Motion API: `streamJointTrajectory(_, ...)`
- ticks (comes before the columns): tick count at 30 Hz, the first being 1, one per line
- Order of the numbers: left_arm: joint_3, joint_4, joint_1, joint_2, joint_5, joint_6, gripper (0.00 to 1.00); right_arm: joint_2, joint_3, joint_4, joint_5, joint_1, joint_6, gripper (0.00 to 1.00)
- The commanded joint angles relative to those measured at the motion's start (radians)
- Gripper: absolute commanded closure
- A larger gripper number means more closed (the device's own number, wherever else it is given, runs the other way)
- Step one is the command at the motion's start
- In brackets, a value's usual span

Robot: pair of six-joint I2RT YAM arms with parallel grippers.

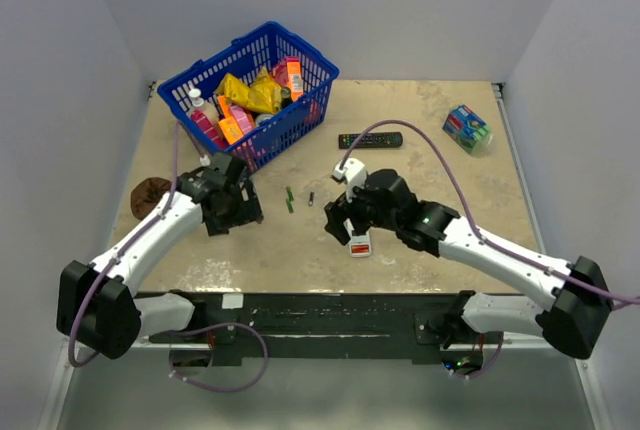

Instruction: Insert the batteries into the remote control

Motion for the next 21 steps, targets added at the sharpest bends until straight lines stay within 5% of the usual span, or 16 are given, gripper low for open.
streamJointTrajectory(1,0.112,0.138,0.106,-0.037,0.043,0.064,0.15,0.107,0.098,0.046,-0.125,0.11,-0.095,0.16)
streamJointTrajectory(16,0.55,0.114,0.183,-0.219,-0.174,0.196,0.13,0.742,0.624,-0.072,0.002,0.391,-0.164,0.33)
streamJointTrajectory(21,0.636,0.088,0.142,-0.244,-0.223,0.209,0.13,0.862,0.716,-0.031,0.141,0.481,-0.179,0.29)
